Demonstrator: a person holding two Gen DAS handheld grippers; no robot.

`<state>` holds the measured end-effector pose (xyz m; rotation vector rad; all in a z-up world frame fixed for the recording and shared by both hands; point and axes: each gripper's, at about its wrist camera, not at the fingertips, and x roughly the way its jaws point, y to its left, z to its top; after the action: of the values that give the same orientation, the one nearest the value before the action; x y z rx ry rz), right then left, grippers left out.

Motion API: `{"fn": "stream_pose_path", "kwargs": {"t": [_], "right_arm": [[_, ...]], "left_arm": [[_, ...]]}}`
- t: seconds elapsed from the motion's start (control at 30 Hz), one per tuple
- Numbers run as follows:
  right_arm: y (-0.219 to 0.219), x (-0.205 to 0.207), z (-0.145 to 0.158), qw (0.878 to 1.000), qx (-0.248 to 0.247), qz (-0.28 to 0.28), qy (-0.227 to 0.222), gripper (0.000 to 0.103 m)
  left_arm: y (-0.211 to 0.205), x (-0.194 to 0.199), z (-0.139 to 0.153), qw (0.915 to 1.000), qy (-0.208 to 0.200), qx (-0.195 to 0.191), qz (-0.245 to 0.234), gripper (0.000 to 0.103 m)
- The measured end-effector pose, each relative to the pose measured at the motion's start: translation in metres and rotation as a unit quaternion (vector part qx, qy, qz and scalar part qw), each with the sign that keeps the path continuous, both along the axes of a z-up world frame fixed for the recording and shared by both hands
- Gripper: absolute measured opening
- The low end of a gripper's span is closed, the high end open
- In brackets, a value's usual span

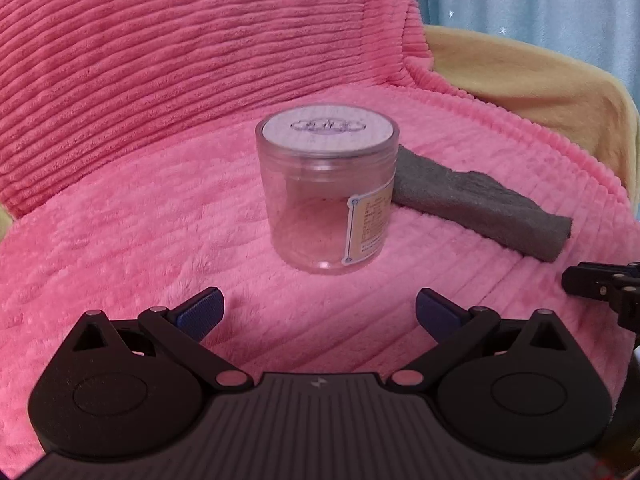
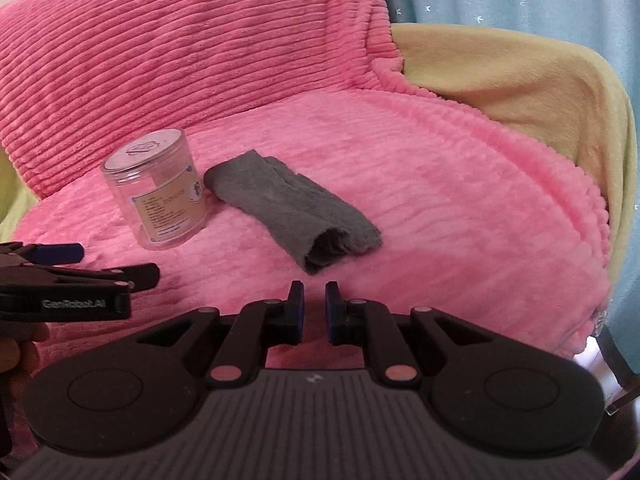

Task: Clean container
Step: 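Move both tools toward the clear jar and grey cloth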

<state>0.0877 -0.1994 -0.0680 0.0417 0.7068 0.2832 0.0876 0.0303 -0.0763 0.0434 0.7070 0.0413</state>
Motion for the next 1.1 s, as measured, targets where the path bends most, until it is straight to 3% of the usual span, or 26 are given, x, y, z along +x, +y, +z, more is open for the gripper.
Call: {"fn": "stream_pose_path", "kwargs": {"t": [0.8, 0.97, 1.1], "right_arm": [[0.009, -0.005, -0.001, 1.0, -0.019, 0.013, -0.014, 0.009], [0.02, -0.011, 0.003, 0.997, -0.044, 0.039, -0.047, 0.009], [0.037, -0.012, 0.005, 0.987, -0.104, 0.08, -0.096, 0.009]], "left_arm": [[0.003, 0.0, -0.004, 1.0, 0.004, -0.006, -0.003, 0.103], [0.006, 0.001, -0.001, 0.9998, -0.006, 0.019, -0.005, 0.103], [0.01, 0.005, 0.001, 0.9992, -0.017, 0.035, -0.011, 0.103]]}}
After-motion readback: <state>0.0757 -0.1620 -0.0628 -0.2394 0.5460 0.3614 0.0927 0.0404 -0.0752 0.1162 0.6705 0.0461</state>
